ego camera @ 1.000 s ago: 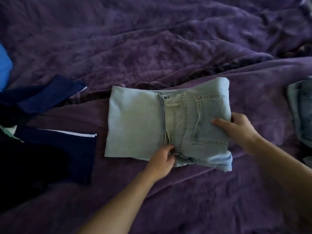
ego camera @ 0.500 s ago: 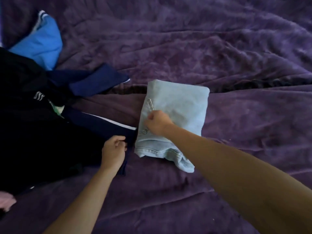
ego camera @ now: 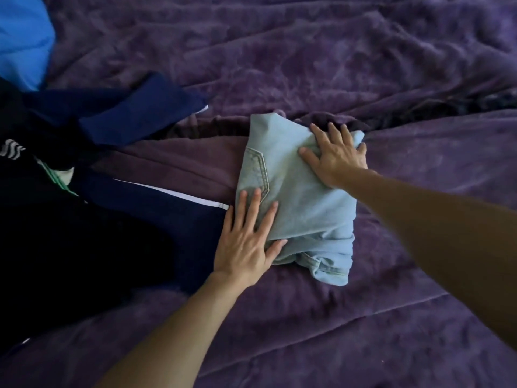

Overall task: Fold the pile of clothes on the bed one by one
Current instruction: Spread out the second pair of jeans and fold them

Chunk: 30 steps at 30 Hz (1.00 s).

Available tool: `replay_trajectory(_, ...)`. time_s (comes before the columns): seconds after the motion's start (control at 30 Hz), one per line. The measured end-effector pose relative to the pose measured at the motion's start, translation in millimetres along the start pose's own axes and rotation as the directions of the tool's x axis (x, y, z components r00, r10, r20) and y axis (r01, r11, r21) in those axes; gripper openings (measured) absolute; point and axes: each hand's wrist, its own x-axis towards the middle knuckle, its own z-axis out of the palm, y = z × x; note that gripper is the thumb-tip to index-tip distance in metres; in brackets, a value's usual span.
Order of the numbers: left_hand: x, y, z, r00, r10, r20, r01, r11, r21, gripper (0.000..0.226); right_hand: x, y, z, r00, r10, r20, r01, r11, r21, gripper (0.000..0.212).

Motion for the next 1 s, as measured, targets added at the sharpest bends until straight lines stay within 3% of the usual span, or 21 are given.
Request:
replay_trajectory(0.13, 5, -2, -20, 0.999, 0.044, -0.014, -0.044, 0.996, -0.08, 0.074, -7, 9, -11, 0.999, -0.024, -0.035, 0.026, 0.998, 0.057, 0.073)
replay_trajectory(0.2, 25, -9, -48, 0.988, 0.025, -0.154, -0.051, 0.985, -0.167, 0.066, -9, 19, -23, 0.994, -0.062, -0.09, 0.071, 0.993, 0.091, 0.075)
replay_trajectory(0.27, 67, -21, -73, 0.964, -0.05, -0.26, -0.005, 0.979, -0.206, 0.06, -7, 30, -34, 0.996, -0.003, -0.091, 0.022, 0.978, 0.206, 0.083)
replay_trajectory(0.3, 91, -24, -85, 0.968, -0.119, -0.22, 0.058, 0.962, -0.267, 0.067, -6, 32, -39, 0.995, 0.068, -0.078, -0.041, 0.951, 0.307, 0.087)
replay_trajectory(0.33, 114, -27, -97, 0.975, -0.191, -0.115, 0.136, 0.917, -0.376, 0.078, -7, 32, -41, 0.986, 0.151, -0.066, -0.112, 0.907, 0.406, 0.089)
replay_trajectory(0.4, 150, -27, -109, 0.951, -0.286, 0.119, 0.296, 0.726, -0.621, 0.098, -11, 31, -42, 0.956, 0.288, -0.059, -0.205, 0.797, 0.568, 0.093)
replay_trajectory(0.5, 162, -25, -111, 0.925, -0.33, 0.188, 0.348, 0.539, -0.767, 0.115, -30, 34, -45, 0.94, 0.342, 0.02, -0.207, 0.52, 0.829, 0.099)
replay_trajectory(0.57, 154, -24, -116, 0.93, -0.297, 0.217, 0.332, 0.428, -0.84, 0.122, -50, 44, -56, 0.964, 0.251, 0.087, -0.179, 0.374, 0.91, 0.08)
replay_trajectory(0.63, 139, -23, -131, 0.948, -0.196, 0.25, 0.304, 0.333, -0.893, 0.122, -78, 56, -66, 0.984, 0.149, 0.101, -0.15, 0.366, 0.919, 0.073)
replay_trajectory(0.73, 108, -18, -163, 0.956, 0.039, 0.291, 0.264, 0.314, -0.912, 0.106, -130, 69, -74, 0.995, 0.091, 0.036, -0.071, 0.418, 0.906, 0.096)
replay_trajectory(0.8, 81, -7, -180, 0.937, 0.137, 0.323, 0.253, 0.374, -0.892, 0.09, -168, 70, -77, 0.998, 0.062, 0.002, -0.032, 0.473, 0.88, 0.097)
replay_trajectory(0.87, 55, 5, -196, 0.927, 0.18, 0.329, 0.214, 0.467, -0.858, 0.077, -201, 71, -78, 0.999, 0.016, -0.032, 0.017, 0.575, 0.818, 0.079)
replay_trajectory(1.0, 3, 31, -223, 0.936, 0.188, 0.298, 0.094, 0.682, -0.725, 0.062, -258, 72, -80, 0.991, -0.069, -0.111, 0.121, 0.807, 0.578, 0.062)
